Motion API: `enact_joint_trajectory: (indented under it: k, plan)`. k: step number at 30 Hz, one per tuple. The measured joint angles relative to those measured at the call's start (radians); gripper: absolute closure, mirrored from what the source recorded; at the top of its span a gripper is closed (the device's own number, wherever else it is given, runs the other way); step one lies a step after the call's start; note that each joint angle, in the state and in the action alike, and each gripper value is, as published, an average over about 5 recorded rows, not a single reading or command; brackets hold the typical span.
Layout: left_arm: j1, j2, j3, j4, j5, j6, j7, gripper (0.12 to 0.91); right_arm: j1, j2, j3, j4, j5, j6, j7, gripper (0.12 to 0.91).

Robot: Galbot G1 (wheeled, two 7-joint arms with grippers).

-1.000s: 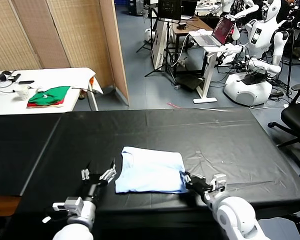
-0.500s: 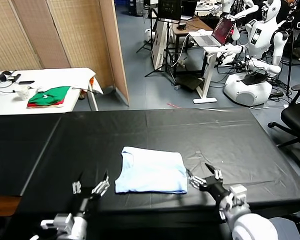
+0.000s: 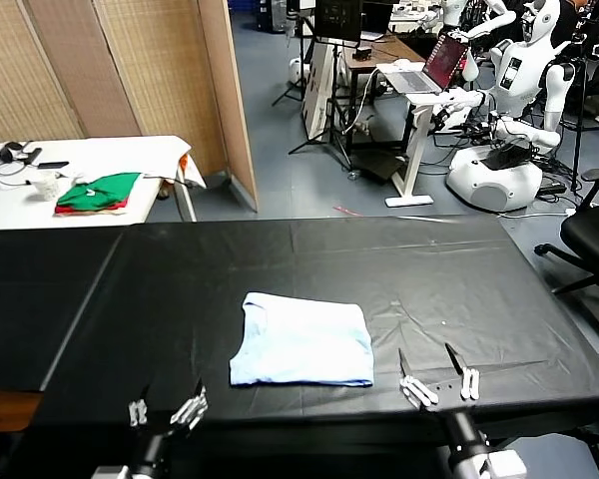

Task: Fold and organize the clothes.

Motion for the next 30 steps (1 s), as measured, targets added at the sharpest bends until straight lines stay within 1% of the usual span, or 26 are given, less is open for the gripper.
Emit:
enact_joint_trajectory:
  k: [3, 6, 13, 30]
  plan:
    - [0.027, -0.002, 0.000, -0.013, 0.019, 0.000, 0.001, 0.123, -0.042, 0.002, 0.009, -0.001, -0.004, 0.028, 0.017, 0.118]
    - [0.048, -0.010, 0.002, -0.017, 0.038, -0.007, 0.004, 0.123, -0.070, 0.005, 0.010, -0.005, -0.003, 0.035, 0.023, 0.118]
    - [0.075, -0.027, 0.019, -0.009, 0.066, -0.028, 0.006, 0.123, -0.094, 0.007, 0.008, -0.006, -0.001, 0.035, 0.023, 0.118]
    - [0.070, -0.025, 0.020, -0.003, 0.072, -0.029, 0.012, 0.123, -0.101, 0.007, 0.009, -0.007, 0.001, 0.037, 0.021, 0.118]
